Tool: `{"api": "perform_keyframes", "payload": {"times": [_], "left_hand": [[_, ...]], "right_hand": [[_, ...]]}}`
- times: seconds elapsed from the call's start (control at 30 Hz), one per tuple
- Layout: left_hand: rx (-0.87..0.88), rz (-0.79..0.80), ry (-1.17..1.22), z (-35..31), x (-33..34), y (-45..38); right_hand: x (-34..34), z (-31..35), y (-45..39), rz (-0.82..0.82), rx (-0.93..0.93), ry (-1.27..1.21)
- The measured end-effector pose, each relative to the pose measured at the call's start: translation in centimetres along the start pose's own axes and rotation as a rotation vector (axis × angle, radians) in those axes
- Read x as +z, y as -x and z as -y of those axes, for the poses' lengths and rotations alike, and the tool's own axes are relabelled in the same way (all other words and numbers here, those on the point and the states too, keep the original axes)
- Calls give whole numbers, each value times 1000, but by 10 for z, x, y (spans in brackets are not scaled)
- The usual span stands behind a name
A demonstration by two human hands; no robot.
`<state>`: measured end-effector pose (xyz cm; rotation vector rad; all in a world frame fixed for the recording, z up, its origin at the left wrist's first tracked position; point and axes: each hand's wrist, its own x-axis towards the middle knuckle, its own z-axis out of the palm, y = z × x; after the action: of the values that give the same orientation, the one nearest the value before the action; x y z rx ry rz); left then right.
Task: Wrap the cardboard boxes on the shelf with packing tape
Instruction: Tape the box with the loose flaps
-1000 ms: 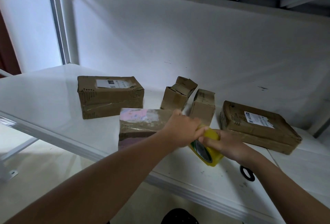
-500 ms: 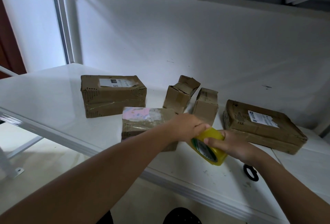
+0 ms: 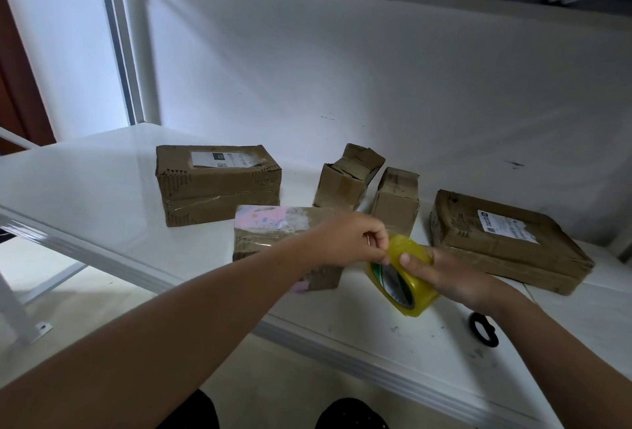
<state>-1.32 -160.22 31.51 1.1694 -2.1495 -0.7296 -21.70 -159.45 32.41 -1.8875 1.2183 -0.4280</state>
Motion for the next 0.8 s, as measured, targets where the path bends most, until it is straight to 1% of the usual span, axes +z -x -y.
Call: {"api": "perform_keyframes", "payload": {"times": [0.2,0.4,0.63,0.8], "left_hand": [[30,57,-27,-7,-7,-1],[72,-15,-216,-14,-13,-7],[98,-54,-225,-7,-12,-4],[87,-92,-147,-5,-9,-1]], "right_hand": [[-1,0,1,35,13,13],[-3,4,-2,93,3,27],[-1,8,-5,122,4,11],[-2,7,-7,134,20,24]]}}
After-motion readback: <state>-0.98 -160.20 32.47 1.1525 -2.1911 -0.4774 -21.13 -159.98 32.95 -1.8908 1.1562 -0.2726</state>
